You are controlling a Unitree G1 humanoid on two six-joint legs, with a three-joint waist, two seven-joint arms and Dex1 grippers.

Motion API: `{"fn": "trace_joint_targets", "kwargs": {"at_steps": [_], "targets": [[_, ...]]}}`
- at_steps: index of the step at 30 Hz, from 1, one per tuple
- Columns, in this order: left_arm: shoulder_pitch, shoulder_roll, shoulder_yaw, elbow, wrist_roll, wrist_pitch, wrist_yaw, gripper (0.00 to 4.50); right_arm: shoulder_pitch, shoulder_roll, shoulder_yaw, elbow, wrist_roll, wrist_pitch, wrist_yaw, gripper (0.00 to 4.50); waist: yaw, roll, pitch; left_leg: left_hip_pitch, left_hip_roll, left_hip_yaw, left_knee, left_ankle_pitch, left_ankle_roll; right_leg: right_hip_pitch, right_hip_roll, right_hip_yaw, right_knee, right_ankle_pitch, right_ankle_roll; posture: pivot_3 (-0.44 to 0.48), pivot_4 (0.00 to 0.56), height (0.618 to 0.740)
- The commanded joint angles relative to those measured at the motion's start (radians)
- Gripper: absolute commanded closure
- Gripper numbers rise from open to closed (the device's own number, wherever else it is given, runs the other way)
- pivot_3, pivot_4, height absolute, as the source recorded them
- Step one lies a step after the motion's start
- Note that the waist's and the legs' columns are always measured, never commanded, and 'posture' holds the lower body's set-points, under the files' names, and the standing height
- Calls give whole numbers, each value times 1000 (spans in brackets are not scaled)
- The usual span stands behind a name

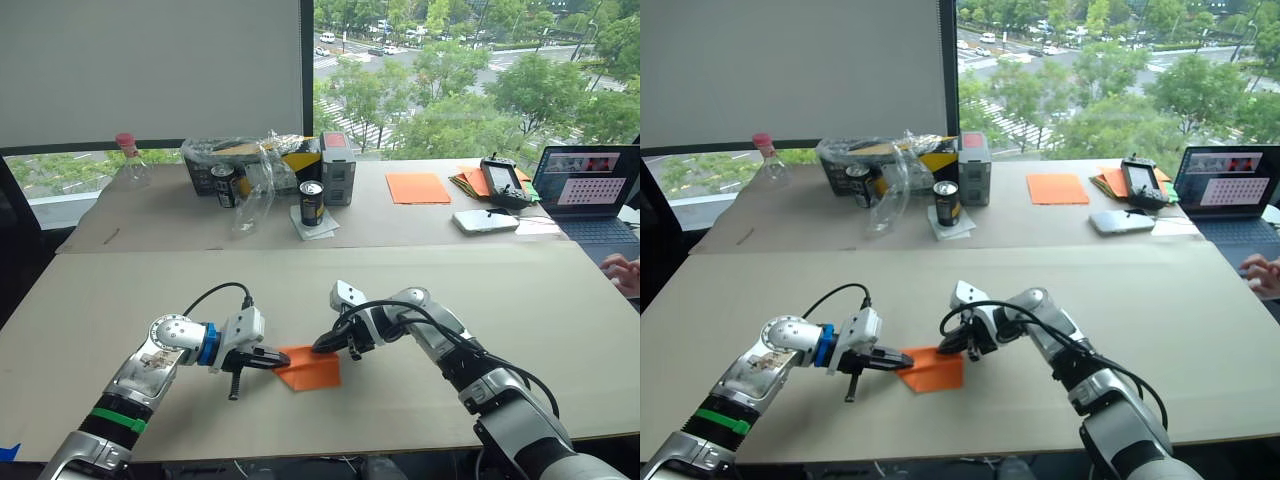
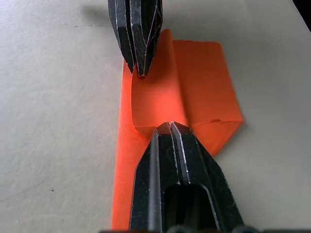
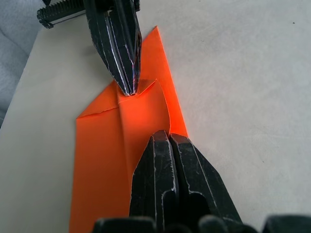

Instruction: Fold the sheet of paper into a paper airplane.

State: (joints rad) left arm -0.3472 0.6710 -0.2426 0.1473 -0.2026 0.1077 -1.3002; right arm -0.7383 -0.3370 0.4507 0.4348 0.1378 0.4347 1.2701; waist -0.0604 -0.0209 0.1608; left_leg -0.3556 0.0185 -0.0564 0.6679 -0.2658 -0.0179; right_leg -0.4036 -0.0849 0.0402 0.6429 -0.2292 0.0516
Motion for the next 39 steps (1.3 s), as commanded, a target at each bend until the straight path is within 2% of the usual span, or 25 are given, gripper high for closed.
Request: {"fn": "trace_joint_targets", "kwargs": {"at_steps": [1, 9, 15, 17, 22, 26, 30, 34, 39], "targets": [[26, -7, -38, 57, 55, -19, 11, 4483, 27, -21, 27, 24, -59, 26, -27, 4500, 2, 0, 0, 0, 0, 0, 0, 0, 0, 0, 0, 0, 0, 0, 0, 0, 150, 715], [29, -51, -66, 93, 77, -66, 24, 4483, 56, -54, -15, -50, -64, 16, -95, 4500, 19, 2, -1, 1, 0, 0, 0, 0, 0, 2, 0, 0, -1, -1, 2, 0, 150, 715], [35, -65, -73, 96, 77, -67, 21, 4500, 69, -85, -88, -182, -12, 80, -116, 2501, 28, 2, -2, 1, 0, 0, 0, 0, 0, 2, 0, 0, -1, -3, 4, 0, 150, 715], [31, -68, -74, 102, 78, -68, 18, 4500, 69, -84, -155, -254, 45, 90, -125, 1875, 32, 2, -2, 0, -1, 0, 0, 0, 0, 2, -1, 0, -1, -2, 4, 0, 150, 715], [20, -75, -76, 115, 79, -70, 12, 4500, 126, -88, -243, -453, 149, 103, -138, 1875, 35, 3, -2, -3, -1, 0, -1, 0, 0, -1, -2, 0, -3, -1, 1, 0, 150, 715], [14, -83, -79, 119, 73, -66, 2, 4500, 251, -89, -171, -595, 100, 82, -202, 2972, 44, 3, -2, -4, -1, 0, -2, -1, 1, 0, -2, -1, -6, -2, 2, 0, 150, 715], [25, -100, -77, 93, 43, -26, -10, 4500, 362, -65, -88, -609, 9, -12, -292, 4419, 44, 3, -2, -6, -3, 1, -2, -1, 1, -1, -3, -1, -9, -1, 2, 0, 150, 715], [32, -91, -85, 91, 56, -25, -21, 4500, 426, -17, -95, -605, 11, -21, -373, 4488, 44, 3, -2, -7, -3, 1, -2, -1, 1, 0, -4, -1, -11, -1, 3, 0, 150, 715], [24, -80, -88, 116, 71, -43, -34, 4500, 441, -21, -93, -581, -1, 2, -409, 4488, 43, 3, -2, -7, -3, 1, -2, -1, 1, -1, -4, -1, -12, -1, 3, 0, 150, 715]]}}
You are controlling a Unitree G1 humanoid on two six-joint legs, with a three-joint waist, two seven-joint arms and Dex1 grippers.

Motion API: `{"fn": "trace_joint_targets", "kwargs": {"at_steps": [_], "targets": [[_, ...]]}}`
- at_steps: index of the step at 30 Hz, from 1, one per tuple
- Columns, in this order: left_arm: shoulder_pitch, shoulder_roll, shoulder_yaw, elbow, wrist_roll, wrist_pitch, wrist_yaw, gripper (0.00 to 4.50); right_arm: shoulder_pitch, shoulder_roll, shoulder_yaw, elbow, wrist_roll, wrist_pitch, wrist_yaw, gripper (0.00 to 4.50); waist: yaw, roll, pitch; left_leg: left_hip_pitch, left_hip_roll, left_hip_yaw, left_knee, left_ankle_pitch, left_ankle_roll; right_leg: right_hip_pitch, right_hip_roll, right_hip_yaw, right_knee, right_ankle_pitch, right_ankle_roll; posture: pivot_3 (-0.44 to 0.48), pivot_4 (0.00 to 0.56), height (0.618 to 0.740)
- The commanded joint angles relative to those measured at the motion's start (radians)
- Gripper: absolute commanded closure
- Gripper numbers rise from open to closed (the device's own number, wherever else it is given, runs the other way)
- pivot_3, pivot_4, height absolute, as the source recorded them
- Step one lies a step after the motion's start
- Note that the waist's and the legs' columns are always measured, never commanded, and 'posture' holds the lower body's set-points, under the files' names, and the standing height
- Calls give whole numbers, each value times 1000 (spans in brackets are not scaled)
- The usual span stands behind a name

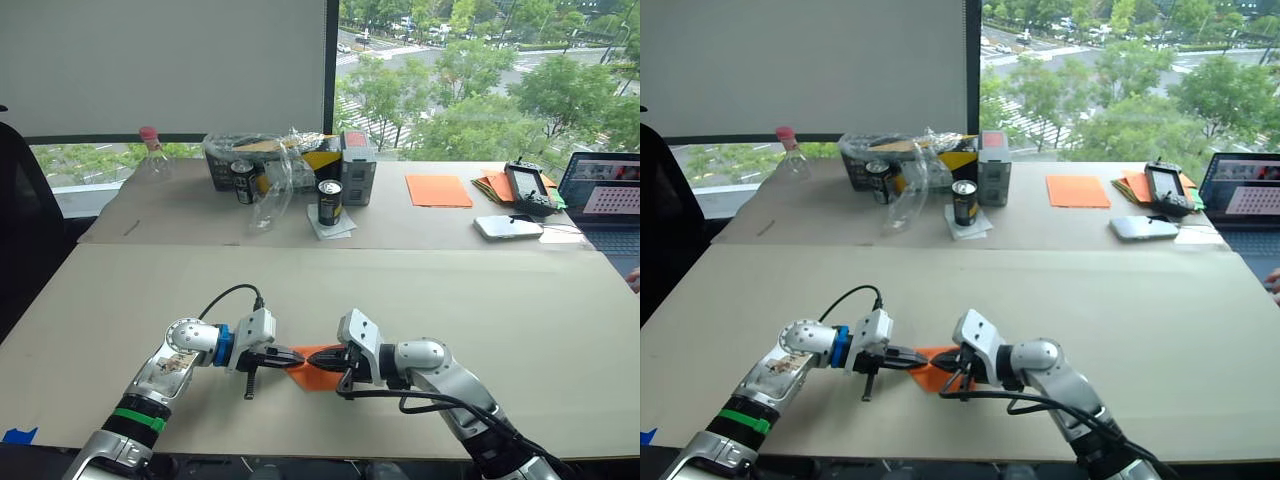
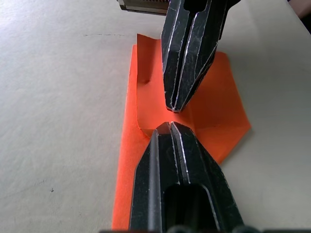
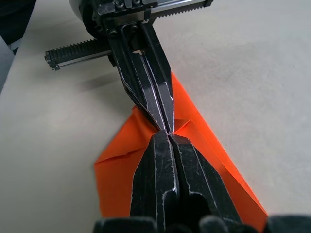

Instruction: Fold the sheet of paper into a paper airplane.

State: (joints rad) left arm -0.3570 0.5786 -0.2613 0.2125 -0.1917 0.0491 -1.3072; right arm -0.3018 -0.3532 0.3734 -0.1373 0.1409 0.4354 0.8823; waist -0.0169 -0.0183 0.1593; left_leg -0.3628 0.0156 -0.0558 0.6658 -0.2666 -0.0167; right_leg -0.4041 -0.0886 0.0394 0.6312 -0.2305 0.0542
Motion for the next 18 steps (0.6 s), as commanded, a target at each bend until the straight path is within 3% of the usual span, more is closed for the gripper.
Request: {"fn": "trace_joint_targets", "kwargs": {"at_steps": [1, 18], "targets": [[30, 12, -69, 55, 61, 14, -28, 4500, 6, -9, -9, 0, -7, 1, -20, 4488, 0, 0, 0, 0, 0, 0, 0, 0, 0, 0, 0, 0, 0, 0, 0, 0, 150, 715], [-12, 5, -93, 138, 77, -38, -42, 4500, 168, -165, -14, 14, -87, -154, -65, 4488, 4, 0, -5, 2, 0, 0, 0, 0, 0, 3, 0, 0, -1, -5, 8, 0, 150, 715]]}}
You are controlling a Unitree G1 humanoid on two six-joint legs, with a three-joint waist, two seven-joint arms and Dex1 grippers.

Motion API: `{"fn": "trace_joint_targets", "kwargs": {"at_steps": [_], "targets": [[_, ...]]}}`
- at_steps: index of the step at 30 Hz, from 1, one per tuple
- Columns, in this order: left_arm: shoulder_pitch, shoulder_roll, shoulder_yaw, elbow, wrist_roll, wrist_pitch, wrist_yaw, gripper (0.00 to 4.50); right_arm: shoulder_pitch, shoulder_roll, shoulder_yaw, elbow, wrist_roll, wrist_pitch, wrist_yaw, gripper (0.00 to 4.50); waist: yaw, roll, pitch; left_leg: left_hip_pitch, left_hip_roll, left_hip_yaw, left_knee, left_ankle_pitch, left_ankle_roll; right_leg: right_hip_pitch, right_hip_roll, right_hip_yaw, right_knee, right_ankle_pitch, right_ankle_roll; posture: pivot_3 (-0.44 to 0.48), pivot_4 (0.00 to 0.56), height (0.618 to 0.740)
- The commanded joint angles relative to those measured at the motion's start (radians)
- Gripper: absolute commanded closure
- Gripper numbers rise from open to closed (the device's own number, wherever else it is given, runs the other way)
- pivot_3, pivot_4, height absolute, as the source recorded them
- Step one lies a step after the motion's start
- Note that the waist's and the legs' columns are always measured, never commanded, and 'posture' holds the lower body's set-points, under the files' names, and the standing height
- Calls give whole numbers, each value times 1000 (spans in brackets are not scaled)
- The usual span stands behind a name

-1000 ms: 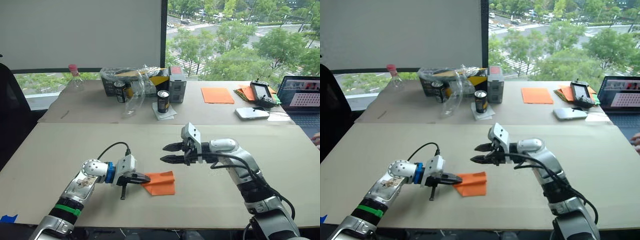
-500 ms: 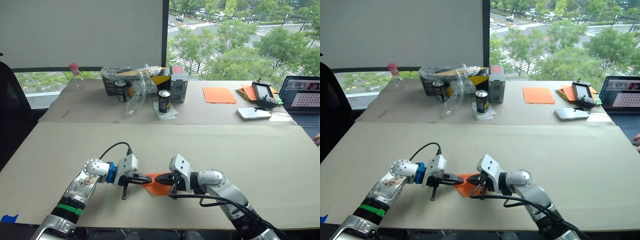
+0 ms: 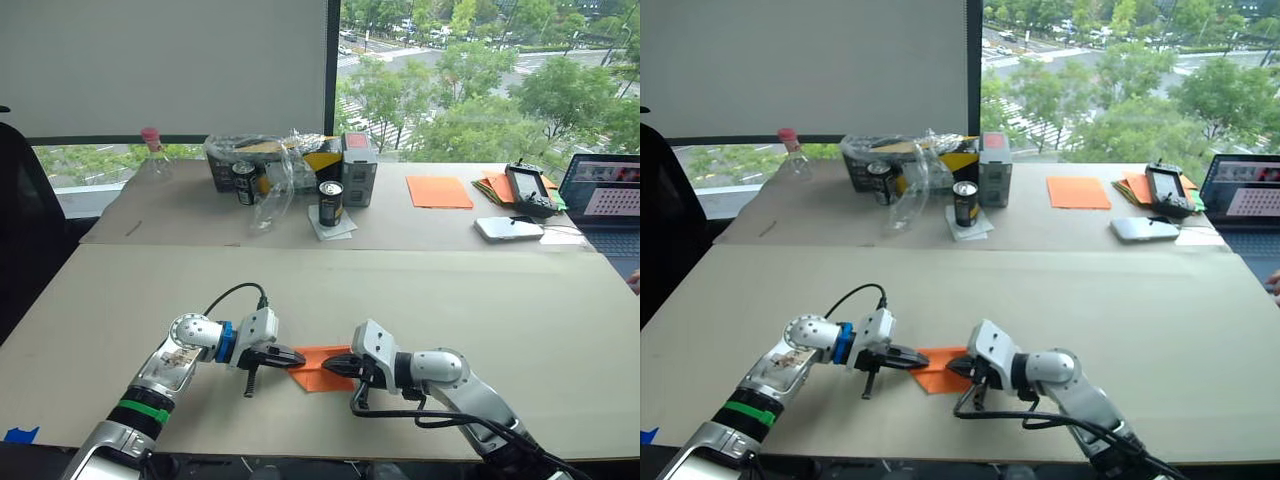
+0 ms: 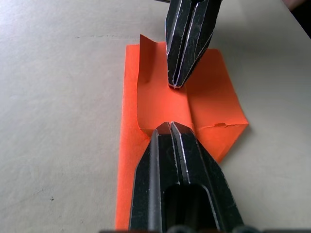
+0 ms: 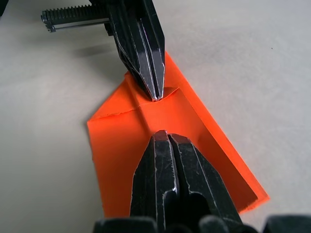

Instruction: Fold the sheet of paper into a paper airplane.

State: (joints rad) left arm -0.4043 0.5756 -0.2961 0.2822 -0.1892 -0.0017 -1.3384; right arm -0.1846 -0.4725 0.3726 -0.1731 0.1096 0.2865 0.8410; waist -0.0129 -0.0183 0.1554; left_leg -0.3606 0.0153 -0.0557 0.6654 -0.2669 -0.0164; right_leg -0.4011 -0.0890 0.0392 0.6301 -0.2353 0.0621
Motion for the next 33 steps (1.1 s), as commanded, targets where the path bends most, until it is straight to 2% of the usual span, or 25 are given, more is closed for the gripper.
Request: {"fn": "trace_joint_targets", "kwargs": {"at_steps": [1, 5, 13, 19, 24, 33], "targets": [[35, 7, -59, 71, 74, 10, -11, 4500, 60, -52, -14, 54, -60, -18, -30, 4488, 0, 0, -1, 1, 0, 0, 0, 0, 0, 1, 0, 0, 0, 0, 0, 0, 150, 715], [24, 2, -62, 93, 77, -4, -12, 4500, 122, -106, -32, 84, -92, -117, -51, 4488, 1, -1, -4, 9, 0, 0, 0, -2, 2, 11, 0, 0, -2, -3, 2, 0, 150, 715], [11, -4, -71, 118, 76, -23, -21, 4500, 214, -190, -110, 97, -126, -276, -122, 4488, 2, -4, -17, 9, -1, -1, 0, -2, 3, 13, -1, 0, -4, -4, 3, 0, 150, 715], [4, -6, -73, 127, 75, -30, -28, 4500, 254, -164, -186, -64, -68, -380, -160, 4488, 3, -4, -17, 8, -1, 0, 0, -2, 3, 13, -1, 0, -4, -5, 3, 0, 150, 715], [-1, -7, -74, 128, 78, -32, -36, 4500, 195, -115, -145, -140, -36, -334, -125, 4488, -2, -4, -16, 8, -1, -1, 0, -2, 3, 12, -1, 1, -4, -5, 3, 0, 150, 715], [-4, -3, -81, 106, 79, -18, -50, 4500, 5, 29, 10, 21, -80, -248, -61, 4488, -1, -4, -16, 7, -1, -1, -1, -3, 3, 11, -1, 0, -4, -5, 1, 0, 150, 715]]}}
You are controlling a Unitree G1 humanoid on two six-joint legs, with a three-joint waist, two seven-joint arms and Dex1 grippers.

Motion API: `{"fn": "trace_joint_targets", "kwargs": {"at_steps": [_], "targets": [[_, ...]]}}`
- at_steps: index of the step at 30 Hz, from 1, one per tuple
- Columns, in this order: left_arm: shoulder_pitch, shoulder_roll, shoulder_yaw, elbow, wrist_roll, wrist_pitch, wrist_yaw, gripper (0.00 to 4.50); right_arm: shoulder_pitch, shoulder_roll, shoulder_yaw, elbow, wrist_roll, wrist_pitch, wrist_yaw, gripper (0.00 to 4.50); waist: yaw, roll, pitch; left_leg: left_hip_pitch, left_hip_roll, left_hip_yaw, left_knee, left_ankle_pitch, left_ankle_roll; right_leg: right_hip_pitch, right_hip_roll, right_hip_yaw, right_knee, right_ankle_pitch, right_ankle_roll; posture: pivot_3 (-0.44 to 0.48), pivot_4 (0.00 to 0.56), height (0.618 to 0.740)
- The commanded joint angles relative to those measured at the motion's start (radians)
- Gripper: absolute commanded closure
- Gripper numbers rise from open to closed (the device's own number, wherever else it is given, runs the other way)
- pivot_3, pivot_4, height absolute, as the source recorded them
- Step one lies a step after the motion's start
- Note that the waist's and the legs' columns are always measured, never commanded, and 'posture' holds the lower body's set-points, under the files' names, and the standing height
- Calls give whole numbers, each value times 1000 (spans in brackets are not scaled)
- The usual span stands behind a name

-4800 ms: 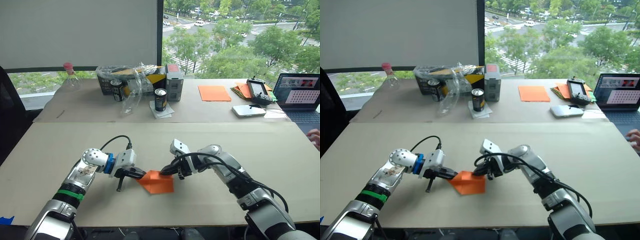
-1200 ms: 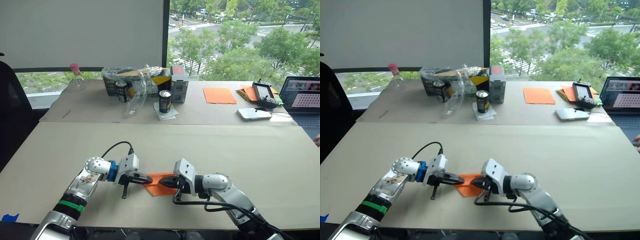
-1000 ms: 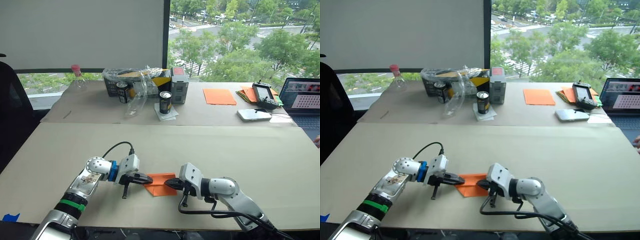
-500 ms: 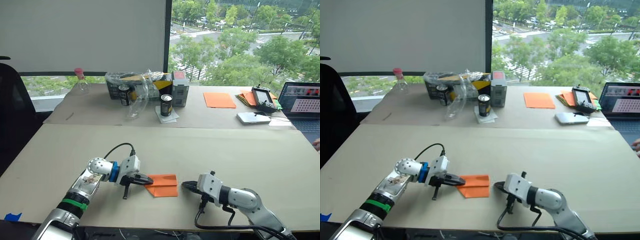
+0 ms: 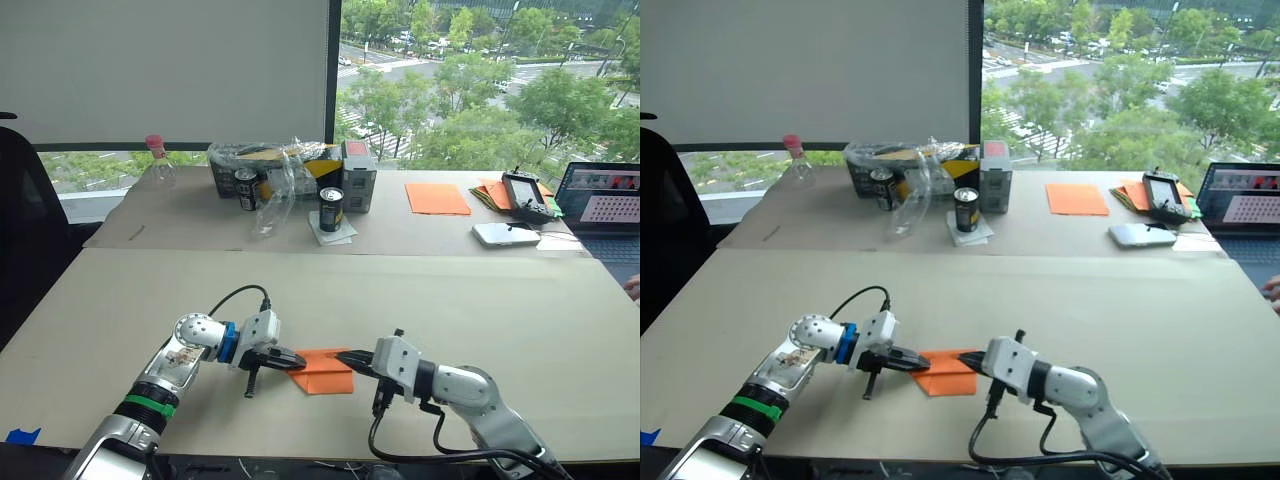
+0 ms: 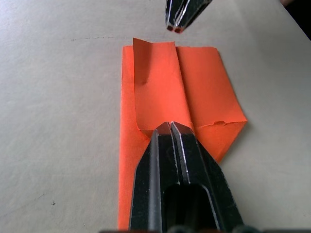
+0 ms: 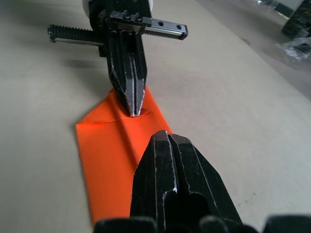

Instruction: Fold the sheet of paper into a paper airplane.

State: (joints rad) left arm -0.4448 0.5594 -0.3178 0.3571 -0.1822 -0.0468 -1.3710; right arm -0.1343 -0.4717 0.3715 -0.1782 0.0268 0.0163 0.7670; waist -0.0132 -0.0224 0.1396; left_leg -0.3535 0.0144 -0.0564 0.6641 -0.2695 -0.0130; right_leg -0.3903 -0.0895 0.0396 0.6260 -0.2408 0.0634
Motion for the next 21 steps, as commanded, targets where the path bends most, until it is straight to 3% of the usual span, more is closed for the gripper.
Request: {"fn": "trace_joint_targets", "kwargs": {"at_steps": [1, 9, 21], "targets": [[34, 15, -59, 30, 72, 29, -20, 4500, -58, 40, 17, 40, 5, 35, 18, 4488, 0, 0, 0, 0, 0, 0, 0, 0, 0, 0, 0, 0, 0, 0, 0, 0, 150, 715], [32, 20, -58, 26, 74, 34, -26, 4500, -54, 86, 62, 105, 6, 57, 58, 4488, -1, 0, 0, 0, 0, 0, -3, 0, 0, -1, 0, 0, 1, -1, -2, 0, 150, 715], [35, 19, -61, 21, 76, 36, -25, 4500, -17, 32, 79, 173, -114, 160, 16, 4488, -1, 0, -1, 2, 0, 0, -3, 0, 0, 0, 0, 0, 1, -2, -2, 0, 150, 715]]}}
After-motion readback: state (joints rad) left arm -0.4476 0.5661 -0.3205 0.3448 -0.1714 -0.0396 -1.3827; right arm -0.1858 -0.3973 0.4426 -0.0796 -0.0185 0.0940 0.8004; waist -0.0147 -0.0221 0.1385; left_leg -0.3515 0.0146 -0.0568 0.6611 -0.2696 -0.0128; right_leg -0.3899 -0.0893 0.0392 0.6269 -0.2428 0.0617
